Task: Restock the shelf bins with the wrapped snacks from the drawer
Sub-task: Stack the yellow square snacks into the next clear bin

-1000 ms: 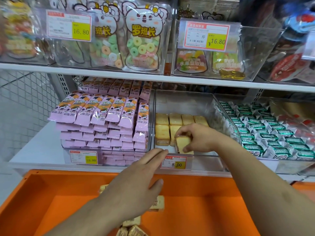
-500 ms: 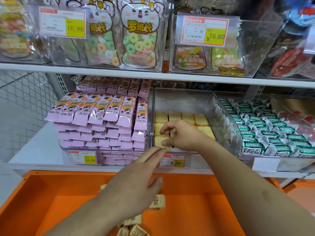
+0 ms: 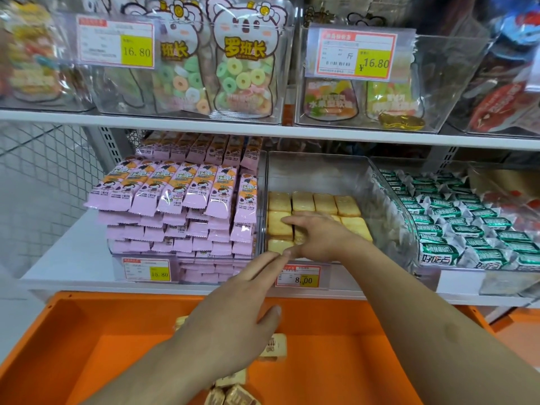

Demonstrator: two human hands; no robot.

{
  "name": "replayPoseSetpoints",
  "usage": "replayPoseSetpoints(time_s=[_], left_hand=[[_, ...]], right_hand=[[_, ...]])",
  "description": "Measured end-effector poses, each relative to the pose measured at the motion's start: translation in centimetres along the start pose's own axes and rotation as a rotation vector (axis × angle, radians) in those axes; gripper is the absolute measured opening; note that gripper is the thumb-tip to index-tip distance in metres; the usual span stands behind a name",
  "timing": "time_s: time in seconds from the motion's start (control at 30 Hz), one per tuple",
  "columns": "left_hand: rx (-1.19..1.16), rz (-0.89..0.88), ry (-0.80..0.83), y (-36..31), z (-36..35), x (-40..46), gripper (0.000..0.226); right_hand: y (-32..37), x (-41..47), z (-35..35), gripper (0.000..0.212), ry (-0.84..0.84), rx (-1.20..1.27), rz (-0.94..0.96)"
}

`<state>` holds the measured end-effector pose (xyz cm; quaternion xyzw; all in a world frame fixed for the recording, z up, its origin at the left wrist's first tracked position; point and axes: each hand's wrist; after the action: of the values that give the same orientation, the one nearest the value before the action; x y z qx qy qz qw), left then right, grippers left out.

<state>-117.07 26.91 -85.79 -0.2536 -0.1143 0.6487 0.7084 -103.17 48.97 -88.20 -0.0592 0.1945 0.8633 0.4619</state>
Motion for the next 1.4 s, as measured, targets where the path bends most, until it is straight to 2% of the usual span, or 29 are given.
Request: replayPoseSetpoints(time_s=[0.13, 0.33, 0.5, 0.57, 0.67, 0.73, 0.87, 0.93, 1.07, 1.3, 1.4], left_hand=[[-0.007, 0.012, 0.001, 0.0, -0.1, 0.0, 0.077], [-0.035, 0.012, 0.013, 0.7, 0.0, -0.7, 0.077], [-0.061, -0.046, -0.048, 2.0, 0.2, -2.8, 0.07], [-0.055, -0.034, -0.071, 3.0, -0.2, -3.7, 0.067], [-0.044, 0.015, -0.08, 5.4, -1.9, -5.1, 0.065], [-0.027, 0.06, -0.032, 7.6, -4.1, -5.9, 0.065], [0.039, 0.167, 0.13, 11.7, -8.9, -6.7, 0.073], [0.044, 0.232, 0.179, 13.9, -10.9, -6.6, 0.08], [-0.007, 0.312, 0.185, 17.8, -14.2, -5.7, 0.09], [0.196, 0.35, 0.317, 20.6, -17.2, -3.2, 0.087], [0.273, 0.344, 0.282, 21.3, -17.8, -1.8, 0.095]], right_hand=[[-0.1, -0.1, -0.1, 0.085, 0.013, 0.037, -0.02], [-0.1, -0.9, 0.3, 0.077, -0.097, 0.076, 0.076], [2.1, -5.8, 2.8, 0.053, -0.236, 0.128, 0.117], [3.4, -8.4, 3.8, 0.035, -0.281, 0.287, 0.207], [5.1, -12.9, 3.9, 0.022, -0.095, 0.534, 0.38], [6.1, -14.9, 2.3, 0.018, 0.052, 0.541, 0.414], [6.6, -14.9, -5.5, 0.027, 0.255, 0.265, 0.323], [5.9, -14.1, -10.3, 0.043, 0.365, 0.109, 0.253], [3.1, -12.2, -18.5, 0.074, 0.525, -0.036, 0.131], [-2.5, -12.0, -27.0, 0.088, 0.713, -0.201, 0.079], [-4.4, -12.4, -28.9, 0.086, 0.709, -0.222, 0.041]])
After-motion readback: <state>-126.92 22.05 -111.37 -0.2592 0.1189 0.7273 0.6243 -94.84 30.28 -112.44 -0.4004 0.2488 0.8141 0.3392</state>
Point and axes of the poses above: each hand's wrist, its own x-axis towards the middle knuckle, its own z-axis out of the back of the hand, y = z × x, and after that the axes turned 6 degrees about y, right-handed
